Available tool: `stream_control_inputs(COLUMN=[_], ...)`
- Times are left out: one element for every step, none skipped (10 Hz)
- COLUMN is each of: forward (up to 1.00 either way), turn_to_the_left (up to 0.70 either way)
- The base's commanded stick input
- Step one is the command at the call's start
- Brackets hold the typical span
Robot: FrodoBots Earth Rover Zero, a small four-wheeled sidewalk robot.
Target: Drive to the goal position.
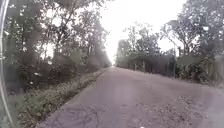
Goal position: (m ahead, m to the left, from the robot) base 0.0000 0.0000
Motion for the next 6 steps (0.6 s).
stream_control_inputs(forward=[0.1,0.1,0.1,0.1,0.1,0.1], turn_to_the_left=[0.01,0.01,0.01,0.01,0.01,0.01])
